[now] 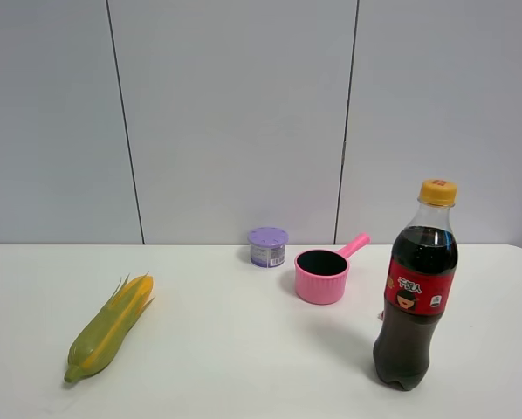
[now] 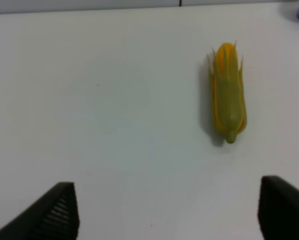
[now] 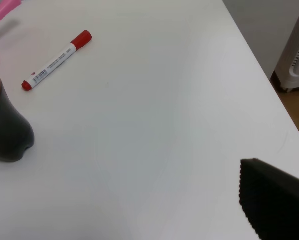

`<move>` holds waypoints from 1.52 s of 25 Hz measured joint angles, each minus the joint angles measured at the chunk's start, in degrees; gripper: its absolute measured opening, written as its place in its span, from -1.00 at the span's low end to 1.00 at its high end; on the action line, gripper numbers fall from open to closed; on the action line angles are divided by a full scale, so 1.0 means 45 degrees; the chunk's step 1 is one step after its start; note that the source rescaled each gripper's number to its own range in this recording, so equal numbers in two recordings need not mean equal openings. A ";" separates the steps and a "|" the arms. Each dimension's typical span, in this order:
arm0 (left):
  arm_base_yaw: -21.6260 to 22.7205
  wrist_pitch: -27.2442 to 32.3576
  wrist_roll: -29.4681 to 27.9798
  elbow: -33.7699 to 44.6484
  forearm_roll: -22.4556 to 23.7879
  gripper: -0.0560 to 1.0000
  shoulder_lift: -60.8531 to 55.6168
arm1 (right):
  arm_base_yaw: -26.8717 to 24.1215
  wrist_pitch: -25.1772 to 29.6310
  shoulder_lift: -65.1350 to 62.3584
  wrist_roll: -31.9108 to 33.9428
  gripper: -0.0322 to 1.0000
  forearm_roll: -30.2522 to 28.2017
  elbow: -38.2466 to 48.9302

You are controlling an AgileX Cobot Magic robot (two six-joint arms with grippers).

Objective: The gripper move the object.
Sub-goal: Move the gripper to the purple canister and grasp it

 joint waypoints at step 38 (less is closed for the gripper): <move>0.0000 -0.0157 0.1987 -0.4346 -0.1985 -0.84 0.3310 | 0.0000 0.0000 0.0000 0.0000 1.00 0.0000 0.0000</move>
